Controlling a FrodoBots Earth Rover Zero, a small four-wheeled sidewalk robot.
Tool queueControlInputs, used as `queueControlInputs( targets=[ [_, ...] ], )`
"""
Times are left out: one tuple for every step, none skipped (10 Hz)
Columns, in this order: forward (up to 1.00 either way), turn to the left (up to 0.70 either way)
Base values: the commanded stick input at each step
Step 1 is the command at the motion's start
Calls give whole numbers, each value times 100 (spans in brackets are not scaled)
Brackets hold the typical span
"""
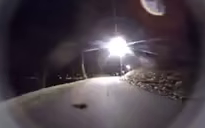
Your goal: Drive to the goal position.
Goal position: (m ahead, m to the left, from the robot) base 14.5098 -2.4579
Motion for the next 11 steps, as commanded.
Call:
queueControlInputs(
  targets=[
    [100,0],
    [100,0],
    [100,0],
    [100,1],
    [100,3],
    [100,9],
    [100,11],
    [100,8],
    [100,5],
    [100,2],
    [100,2]
  ],
)
